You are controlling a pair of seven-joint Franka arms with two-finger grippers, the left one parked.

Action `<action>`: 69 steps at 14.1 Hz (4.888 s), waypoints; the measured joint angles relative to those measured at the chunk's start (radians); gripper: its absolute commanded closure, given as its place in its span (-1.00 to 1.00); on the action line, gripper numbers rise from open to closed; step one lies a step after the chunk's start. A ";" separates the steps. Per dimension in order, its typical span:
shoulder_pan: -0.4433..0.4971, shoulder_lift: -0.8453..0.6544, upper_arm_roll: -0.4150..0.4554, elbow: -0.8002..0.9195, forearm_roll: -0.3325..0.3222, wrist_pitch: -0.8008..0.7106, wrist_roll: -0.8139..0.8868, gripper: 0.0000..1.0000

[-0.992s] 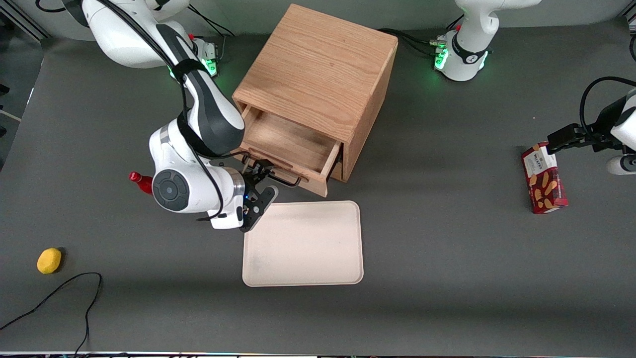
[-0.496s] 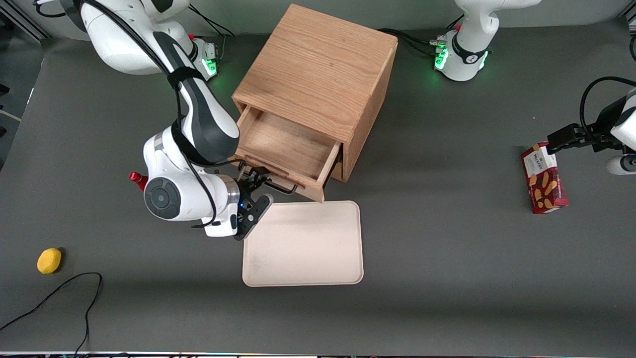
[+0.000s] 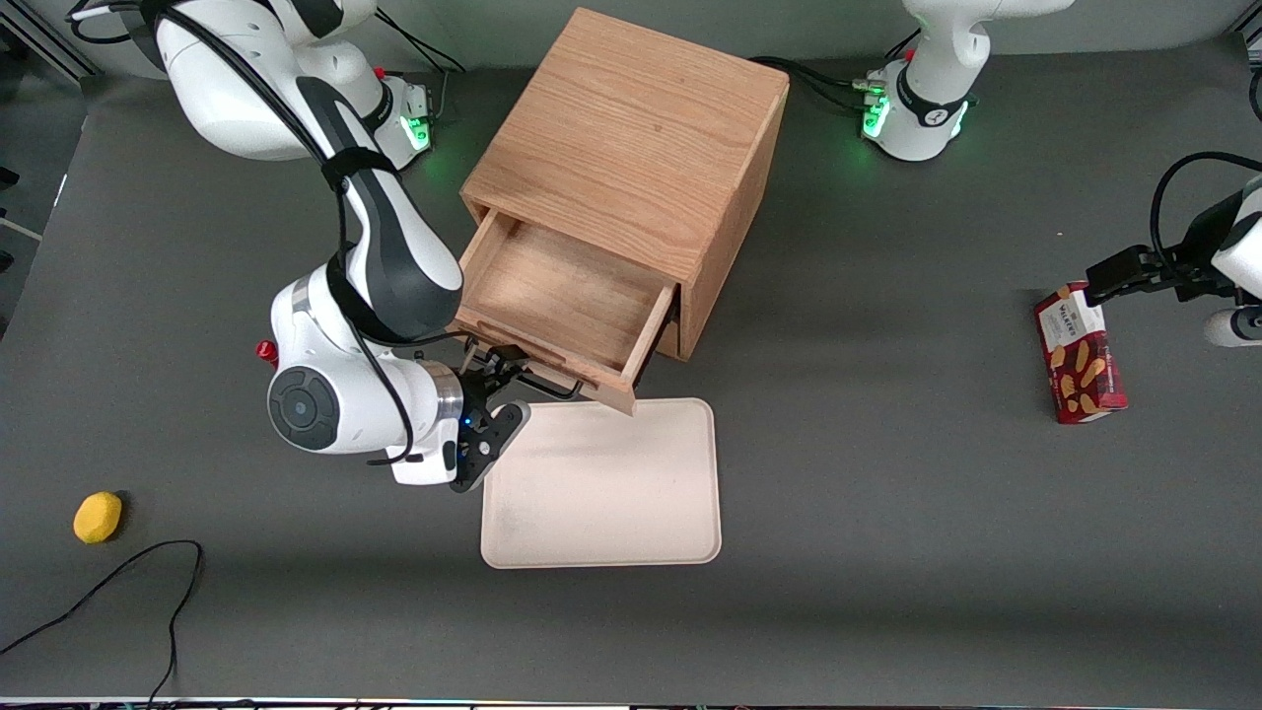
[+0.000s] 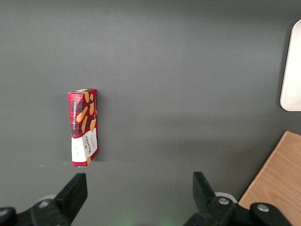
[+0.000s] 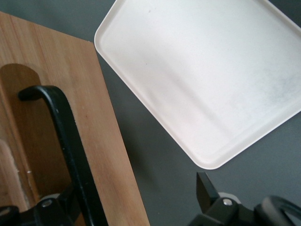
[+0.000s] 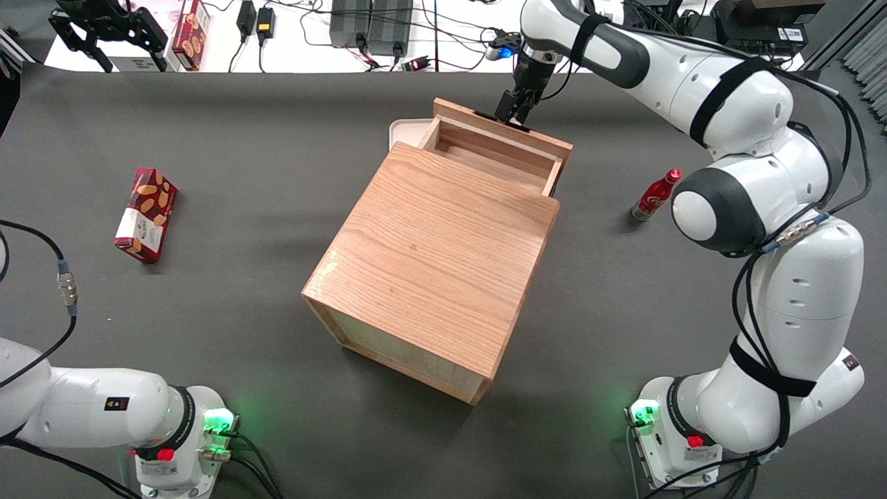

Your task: Open upper drawer

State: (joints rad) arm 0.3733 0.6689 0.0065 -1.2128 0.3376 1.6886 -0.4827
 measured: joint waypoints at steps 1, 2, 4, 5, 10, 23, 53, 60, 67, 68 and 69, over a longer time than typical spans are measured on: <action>-0.004 0.003 0.000 0.002 0.000 0.005 0.000 -1.00; -0.009 0.005 0.000 0.005 0.000 0.013 0.000 -1.00; -0.019 0.010 0.000 0.012 0.000 0.023 -0.003 -1.00; -0.024 0.012 0.000 0.014 0.000 0.026 -0.004 -1.00; -0.047 0.020 0.000 0.022 0.000 0.050 -0.006 -1.00; -0.068 0.030 0.000 0.022 0.000 0.139 -0.006 -1.00; -0.130 0.040 0.002 0.102 0.025 0.124 0.000 -1.00; -0.182 0.012 -0.024 0.155 0.019 -0.014 0.011 -1.00; -0.203 -0.166 -0.111 -0.032 -0.178 -0.101 0.070 -1.00; -0.205 -0.214 -0.132 -0.098 -0.179 -0.096 0.126 -1.00; -0.207 -0.277 -0.146 -0.176 -0.184 -0.079 0.176 -1.00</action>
State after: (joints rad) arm 0.1664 0.3919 -0.1392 -1.3893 0.1535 1.6098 -0.3072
